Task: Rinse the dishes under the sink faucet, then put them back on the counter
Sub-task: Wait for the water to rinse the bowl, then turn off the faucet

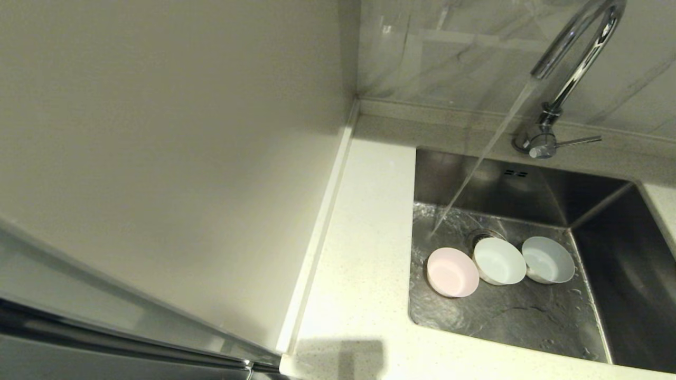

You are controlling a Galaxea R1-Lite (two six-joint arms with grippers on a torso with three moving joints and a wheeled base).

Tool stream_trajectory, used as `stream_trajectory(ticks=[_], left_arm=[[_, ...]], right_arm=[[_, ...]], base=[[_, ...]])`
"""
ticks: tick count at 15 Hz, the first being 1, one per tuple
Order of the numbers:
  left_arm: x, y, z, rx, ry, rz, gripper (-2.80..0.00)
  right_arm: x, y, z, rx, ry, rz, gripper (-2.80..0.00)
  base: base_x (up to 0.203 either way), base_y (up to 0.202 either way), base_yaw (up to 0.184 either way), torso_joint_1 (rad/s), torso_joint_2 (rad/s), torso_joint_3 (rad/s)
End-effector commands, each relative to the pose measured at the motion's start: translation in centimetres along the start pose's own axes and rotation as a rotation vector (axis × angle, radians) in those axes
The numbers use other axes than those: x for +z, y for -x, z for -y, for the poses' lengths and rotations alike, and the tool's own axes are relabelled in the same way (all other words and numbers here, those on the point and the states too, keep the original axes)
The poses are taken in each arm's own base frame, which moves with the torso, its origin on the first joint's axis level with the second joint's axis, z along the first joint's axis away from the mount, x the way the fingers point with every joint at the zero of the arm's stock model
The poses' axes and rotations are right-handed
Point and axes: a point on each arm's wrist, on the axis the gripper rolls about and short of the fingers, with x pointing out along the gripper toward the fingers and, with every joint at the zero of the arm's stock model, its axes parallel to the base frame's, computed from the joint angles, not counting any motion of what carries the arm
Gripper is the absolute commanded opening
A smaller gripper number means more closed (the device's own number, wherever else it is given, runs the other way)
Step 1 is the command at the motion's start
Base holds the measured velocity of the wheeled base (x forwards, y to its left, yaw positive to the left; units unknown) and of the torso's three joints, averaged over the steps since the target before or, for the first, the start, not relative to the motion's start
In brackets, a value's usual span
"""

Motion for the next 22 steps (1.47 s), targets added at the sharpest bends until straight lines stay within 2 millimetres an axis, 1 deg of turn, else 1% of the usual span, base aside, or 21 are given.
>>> stream_trajectory(ticks=[1,4,6,9,11,13,16,20,22], left_arm=[[0.0,0.0,0.0,0.000,0.001,0.004,-2.80],[0.0,0.0,0.0,0.000,0.001,0.003,-2.80],[0.0,0.0,0.0,0.000,-0.001,0.003,-2.80],[0.0,0.0,0.0,0.000,-0.001,0.003,-2.80],[0.0,0.0,0.0,0.000,0.001,0.003,-2.80],[0.0,0.0,0.0,0.000,0.001,0.003,-2.80],[0.0,0.0,0.0,0.000,0.001,0.004,-2.80],[0.0,0.0,0.0,0.000,0.001,0.004,-2.80],[0.0,0.0,0.0,-0.001,0.001,0.003,-2.80]], right_arm=[[0.0,0.0,0.0,0.002,-0.001,-0.003,-2.80],[0.0,0.0,0.0,-0.003,0.004,0.000,-2.80],[1.0,0.3,0.0,-0.003,0.003,0.028,-2.80],[4.5,0.5,0.1,0.000,-0.003,0.040,-2.80],[7.0,-0.4,0.1,0.003,-0.011,0.001,-2.80],[9.5,-2.2,0.2,0.004,-0.050,-0.062,-2.80],[13.0,-5.8,0.3,-0.002,-0.111,-0.117,-2.80],[16.2,-11.1,0.5,-0.033,-0.179,-0.138,-2.80],[17.7,-13.9,1.4,-0.104,-0.223,-0.145,-2.80]], base=[[0.000,0.000,0.000,0.000,0.00,0.000],[0.000,0.000,0.000,0.000,0.00,0.000],[0.000,0.000,0.000,0.000,0.00,0.000],[0.000,0.000,0.000,0.000,0.00,0.000],[0.000,0.000,0.000,0.000,0.00,0.000],[0.000,0.000,0.000,0.000,0.00,0.000],[0.000,0.000,0.000,0.000,0.00,0.000],[0.000,0.000,0.000,0.000,0.00,0.000],[0.000,0.000,0.000,0.000,0.00,0.000]])
